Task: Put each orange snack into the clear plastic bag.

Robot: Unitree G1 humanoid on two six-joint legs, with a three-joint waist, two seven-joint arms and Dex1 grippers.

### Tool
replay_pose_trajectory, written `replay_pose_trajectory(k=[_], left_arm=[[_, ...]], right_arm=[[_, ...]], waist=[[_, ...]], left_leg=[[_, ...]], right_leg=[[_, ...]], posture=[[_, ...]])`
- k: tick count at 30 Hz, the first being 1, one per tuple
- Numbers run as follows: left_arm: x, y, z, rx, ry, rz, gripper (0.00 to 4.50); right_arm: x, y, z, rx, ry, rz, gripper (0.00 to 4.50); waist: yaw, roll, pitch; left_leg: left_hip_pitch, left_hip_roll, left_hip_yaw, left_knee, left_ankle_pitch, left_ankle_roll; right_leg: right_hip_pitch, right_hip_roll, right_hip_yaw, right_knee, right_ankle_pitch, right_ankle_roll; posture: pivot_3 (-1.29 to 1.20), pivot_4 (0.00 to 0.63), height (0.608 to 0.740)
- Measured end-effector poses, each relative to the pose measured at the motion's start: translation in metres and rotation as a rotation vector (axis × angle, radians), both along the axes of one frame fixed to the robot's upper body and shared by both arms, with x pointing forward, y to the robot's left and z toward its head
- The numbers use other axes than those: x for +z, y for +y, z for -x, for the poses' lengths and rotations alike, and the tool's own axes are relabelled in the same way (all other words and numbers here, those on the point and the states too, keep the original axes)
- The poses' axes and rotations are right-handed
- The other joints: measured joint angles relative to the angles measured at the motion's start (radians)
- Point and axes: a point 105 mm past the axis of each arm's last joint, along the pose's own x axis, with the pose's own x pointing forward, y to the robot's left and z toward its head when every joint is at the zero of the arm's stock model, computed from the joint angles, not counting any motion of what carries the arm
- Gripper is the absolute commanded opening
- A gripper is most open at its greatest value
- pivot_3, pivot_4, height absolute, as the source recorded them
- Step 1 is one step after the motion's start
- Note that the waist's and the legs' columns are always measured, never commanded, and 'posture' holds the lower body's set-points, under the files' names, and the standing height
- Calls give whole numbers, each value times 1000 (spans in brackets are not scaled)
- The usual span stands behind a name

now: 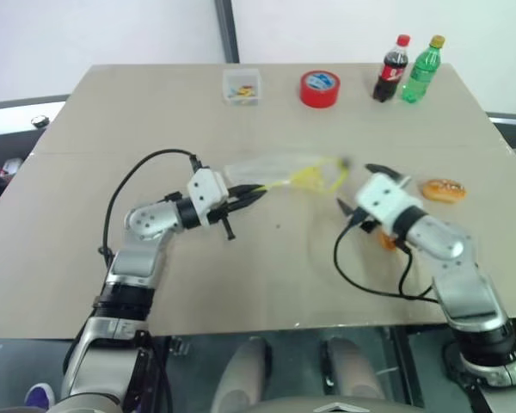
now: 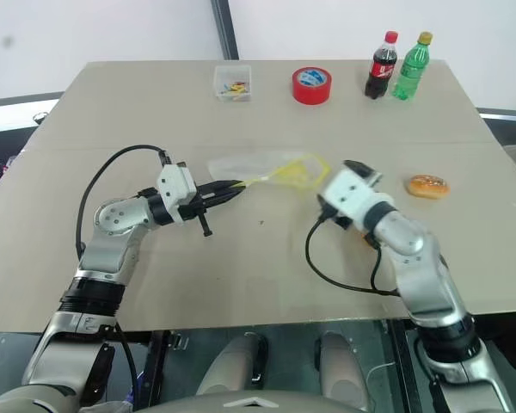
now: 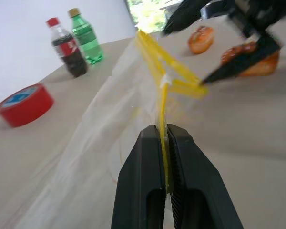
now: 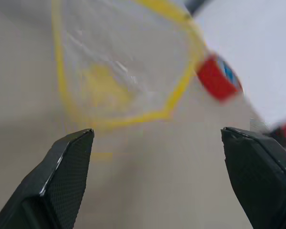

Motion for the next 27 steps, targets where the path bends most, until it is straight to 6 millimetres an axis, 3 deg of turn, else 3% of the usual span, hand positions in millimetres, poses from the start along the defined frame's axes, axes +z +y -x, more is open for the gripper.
replay_pose_trajectory(k=[7, 10, 14, 17, 20, 21, 24, 27], left_arm=[[1, -2, -5, 5, -2, 15, 0], [0, -1, -6, 8, 0, 14, 0], [1, -2, -6, 5, -5, 14, 0], [3, -3, -6, 3, -9, 14, 0], [2, -3, -6, 2, -9, 14, 0], [2, -3, -6, 2, -9, 14, 0], [3, -3, -6, 2, -8, 14, 0], [3, -4, -6, 0, -6, 16, 0]], right_arm=[[-23, -31, 24, -228, 210, -217, 4415], [-42, -47, 32, -358, 301, -265, 4415], [-58, -53, 37, -444, 379, -324, 4415], [-65, -55, 39, -475, 405, -347, 3615], [-65, -56, 38, -478, 398, -347, 2118], [-63, -57, 37, -476, 386, -343, 1879], [-55, -50, 33, -419, 351, -348, 1879], [-33, -25, 26, -256, 289, -350, 1879]], waist=[[-3, 0, 0], [-3, 0, 0], [-5, 0, 0], [-5, 1, 0], [-6, 0, 0], [-5, 0, 0], [-7, 1, 0], [-11, 1, 0]], left_leg=[[0, 0, 0, 0, 0, 0], [0, -1, 0, 0, 0, 0], [0, 0, 0, 0, 0, 0], [0, -1, 0, 0, 0, 0], [0, -1, 0, 0, 0, 0], [0, 0, 0, 0, 0, 0], [0, 0, 0, 0, 0, 0], [1, 0, 0, 0, 0, 0]], right_leg=[[0, 0, 0, 0, 0, 0], [0, -1, 0, 0, 0, 0], [0, -1, 0, 1, 0, 0], [0, -1, 0, 0, 0, 0], [0, -1, 0, 0, 0, 0], [0, -1, 0, 0, 0, 0], [0, -1, 0, 0, 0, 0], [0, 0, 0, 1, 0, 0]], posture=[[0, 150, 740], [0, 150, 740], [0, 150, 740], [0, 150, 740], [0, 150, 740], [0, 150, 740], [0, 150, 740], [0, 150, 740]])
